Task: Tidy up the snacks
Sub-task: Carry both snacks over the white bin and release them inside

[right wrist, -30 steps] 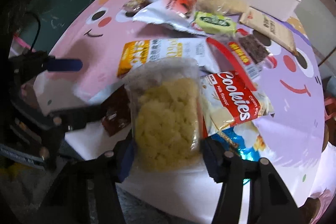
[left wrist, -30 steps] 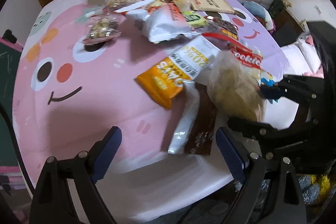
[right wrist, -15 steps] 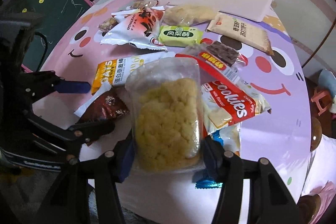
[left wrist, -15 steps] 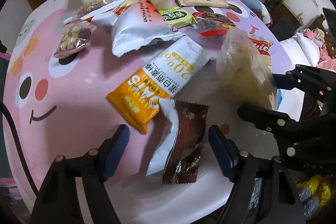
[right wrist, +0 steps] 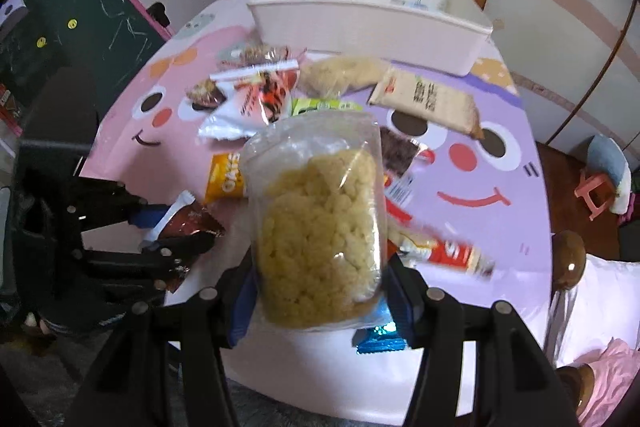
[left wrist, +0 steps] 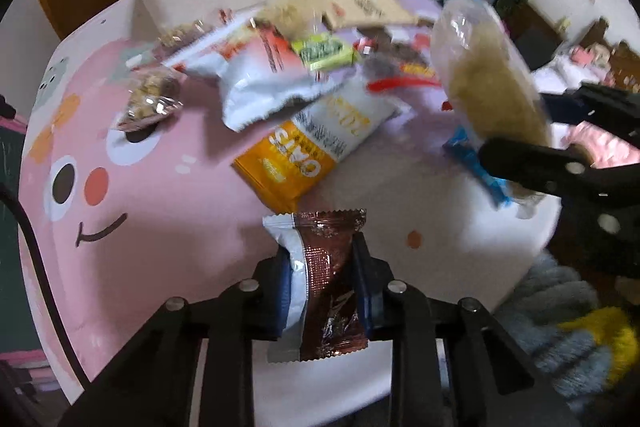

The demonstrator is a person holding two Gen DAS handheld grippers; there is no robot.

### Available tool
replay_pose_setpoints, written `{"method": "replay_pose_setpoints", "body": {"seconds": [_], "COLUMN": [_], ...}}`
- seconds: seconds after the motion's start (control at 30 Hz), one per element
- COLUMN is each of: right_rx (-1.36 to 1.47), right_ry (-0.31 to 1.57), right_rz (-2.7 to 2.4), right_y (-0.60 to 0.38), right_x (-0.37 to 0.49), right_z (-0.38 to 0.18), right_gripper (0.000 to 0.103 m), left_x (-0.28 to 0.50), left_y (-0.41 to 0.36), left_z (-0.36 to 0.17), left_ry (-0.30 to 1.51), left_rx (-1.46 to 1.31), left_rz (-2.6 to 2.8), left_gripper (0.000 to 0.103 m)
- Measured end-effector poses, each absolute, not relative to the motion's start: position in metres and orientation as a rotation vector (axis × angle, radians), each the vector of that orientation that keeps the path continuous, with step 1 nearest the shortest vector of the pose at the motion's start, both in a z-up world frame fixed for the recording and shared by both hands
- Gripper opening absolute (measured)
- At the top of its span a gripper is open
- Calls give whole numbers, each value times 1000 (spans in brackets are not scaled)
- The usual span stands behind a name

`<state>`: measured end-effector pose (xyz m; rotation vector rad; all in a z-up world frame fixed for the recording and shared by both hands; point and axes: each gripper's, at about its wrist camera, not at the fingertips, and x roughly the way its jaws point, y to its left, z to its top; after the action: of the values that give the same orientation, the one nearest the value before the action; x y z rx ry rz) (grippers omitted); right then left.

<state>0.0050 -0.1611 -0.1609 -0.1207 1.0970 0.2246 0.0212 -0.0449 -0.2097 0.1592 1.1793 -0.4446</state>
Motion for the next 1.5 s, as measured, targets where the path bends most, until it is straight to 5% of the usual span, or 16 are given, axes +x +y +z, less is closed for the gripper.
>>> {"method": "replay_pose_setpoints", "body": {"seconds": [0.47,0.87,1.1,1.5], "right_rx": [-86,-52,21,118], "right_ry": [814,664,705,867], "right_rz": [213,138,85,62], "right_y": [-162,-184,-199,-209], "right_x": [39,131,207,290], "right_z": [-29,64,69,6], "right_gripper": [57,57,57,57], "left_x": [34,133,212,311], "left_y": [-3,-23,-34,-49], "left_z": [-19,91,93,9], "left_ry": [800,632,659,790], "left_rx": [86,103,52,9], "left_rz": [-362,-257,-248,-194], "left_gripper": [24,24,24,24]}}
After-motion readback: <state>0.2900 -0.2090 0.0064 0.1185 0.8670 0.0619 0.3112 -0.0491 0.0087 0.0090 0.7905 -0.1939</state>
